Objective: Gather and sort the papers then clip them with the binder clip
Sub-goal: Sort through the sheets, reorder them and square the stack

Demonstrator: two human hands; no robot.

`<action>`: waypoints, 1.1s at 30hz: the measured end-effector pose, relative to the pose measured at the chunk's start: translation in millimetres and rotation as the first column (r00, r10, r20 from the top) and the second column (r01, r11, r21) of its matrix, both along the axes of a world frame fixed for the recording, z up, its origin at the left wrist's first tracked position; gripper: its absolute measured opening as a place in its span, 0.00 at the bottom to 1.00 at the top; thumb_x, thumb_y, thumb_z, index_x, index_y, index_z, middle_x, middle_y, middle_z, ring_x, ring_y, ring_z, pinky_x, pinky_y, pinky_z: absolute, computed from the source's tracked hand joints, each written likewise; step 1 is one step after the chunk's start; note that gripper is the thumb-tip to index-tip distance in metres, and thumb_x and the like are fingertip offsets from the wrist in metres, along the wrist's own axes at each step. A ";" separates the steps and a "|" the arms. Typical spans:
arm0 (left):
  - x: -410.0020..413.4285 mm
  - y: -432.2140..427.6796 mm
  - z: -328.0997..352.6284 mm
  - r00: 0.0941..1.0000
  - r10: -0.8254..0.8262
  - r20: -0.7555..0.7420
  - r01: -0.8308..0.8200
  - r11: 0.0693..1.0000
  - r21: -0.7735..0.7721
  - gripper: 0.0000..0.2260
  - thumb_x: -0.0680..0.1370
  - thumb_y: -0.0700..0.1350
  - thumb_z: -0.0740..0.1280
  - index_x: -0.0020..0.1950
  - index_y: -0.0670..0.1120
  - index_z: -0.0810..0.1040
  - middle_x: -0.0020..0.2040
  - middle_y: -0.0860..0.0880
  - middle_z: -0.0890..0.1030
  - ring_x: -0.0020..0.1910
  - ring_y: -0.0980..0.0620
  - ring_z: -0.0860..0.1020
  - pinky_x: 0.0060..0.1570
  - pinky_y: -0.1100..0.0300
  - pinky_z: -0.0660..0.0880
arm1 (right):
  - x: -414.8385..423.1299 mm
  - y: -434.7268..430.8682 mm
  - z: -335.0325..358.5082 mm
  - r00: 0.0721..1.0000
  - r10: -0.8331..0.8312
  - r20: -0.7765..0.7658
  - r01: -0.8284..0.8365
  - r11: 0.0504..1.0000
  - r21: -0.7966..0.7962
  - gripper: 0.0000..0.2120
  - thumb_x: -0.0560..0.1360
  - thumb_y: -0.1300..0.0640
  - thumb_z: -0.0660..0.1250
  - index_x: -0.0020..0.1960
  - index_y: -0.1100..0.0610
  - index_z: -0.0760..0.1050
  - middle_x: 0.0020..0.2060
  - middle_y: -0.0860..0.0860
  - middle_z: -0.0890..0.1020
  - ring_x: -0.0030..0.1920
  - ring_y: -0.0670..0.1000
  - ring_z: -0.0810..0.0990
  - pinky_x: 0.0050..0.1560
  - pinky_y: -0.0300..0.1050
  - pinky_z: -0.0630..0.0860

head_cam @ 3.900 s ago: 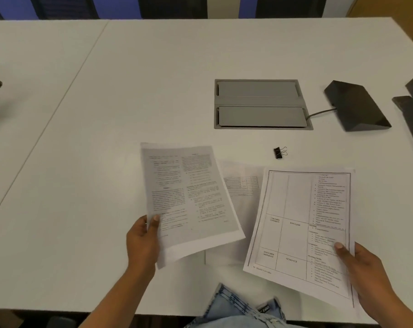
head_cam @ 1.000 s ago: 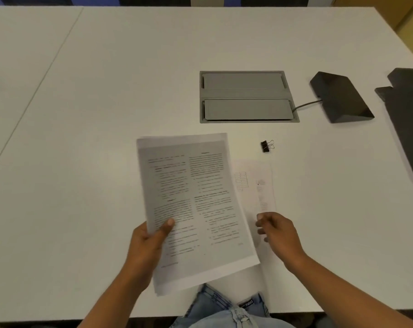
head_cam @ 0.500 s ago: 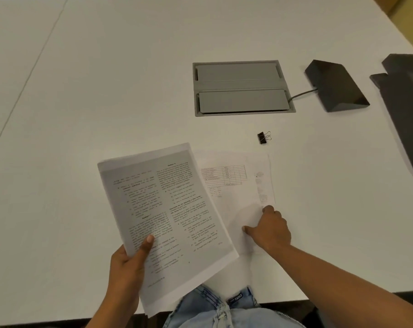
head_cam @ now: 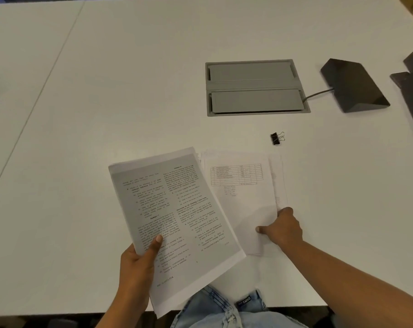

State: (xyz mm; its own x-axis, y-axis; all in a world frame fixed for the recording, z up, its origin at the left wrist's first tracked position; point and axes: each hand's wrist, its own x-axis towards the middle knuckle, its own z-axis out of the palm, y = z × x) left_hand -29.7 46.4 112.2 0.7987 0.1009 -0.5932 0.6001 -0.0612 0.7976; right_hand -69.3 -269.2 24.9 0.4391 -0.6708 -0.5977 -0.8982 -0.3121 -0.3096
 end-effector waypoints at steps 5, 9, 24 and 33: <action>-1.6 -5.4 -0.6 1.000 0.000 0.004 0.000 1.000 0.003 0.03 0.78 0.44 0.70 0.51 0.49 0.80 0.44 0.48 0.87 0.41 0.40 0.85 0.38 0.48 0.81 | -10.0 -5.4 -0.8 0.999 0.030 -0.040 -0.028 0.998 0.060 0.34 0.61 0.42 0.79 0.59 0.60 0.76 0.55 0.56 0.83 0.53 0.58 0.81 0.45 0.45 0.76; 1.9 -7.7 -1.1 1.000 0.014 -0.008 -0.014 1.000 -0.003 0.03 0.78 0.44 0.70 0.50 0.50 0.79 0.46 0.47 0.86 0.40 0.41 0.85 0.36 0.51 0.81 | -27.9 -6.8 -3.4 0.998 -0.006 -0.058 0.005 1.000 -0.019 0.44 0.61 0.35 0.75 0.67 0.61 0.72 0.61 0.57 0.79 0.59 0.59 0.78 0.55 0.49 0.77; 4.5 -24.5 -3.2 0.999 -0.028 -0.020 0.029 0.999 0.039 0.06 0.79 0.46 0.68 0.56 0.50 0.78 0.48 0.49 0.85 0.41 0.40 0.84 0.35 0.51 0.80 | -27.1 0.9 1.0 1.000 0.003 -0.027 -0.008 0.982 -0.187 0.40 0.62 0.42 0.79 0.66 0.59 0.70 0.59 0.59 0.74 0.58 0.61 0.75 0.53 0.53 0.76; 3.1 -25.5 -6.8 0.999 -0.030 -0.035 0.031 0.999 0.036 0.09 0.79 0.46 0.68 0.58 0.49 0.78 0.49 0.47 0.85 0.42 0.39 0.84 0.37 0.49 0.80 | -23.1 2.1 1.9 0.991 -0.099 0.094 0.110 0.987 -0.114 0.45 0.59 0.51 0.83 0.69 0.59 0.64 0.62 0.61 0.72 0.59 0.64 0.76 0.56 0.56 0.77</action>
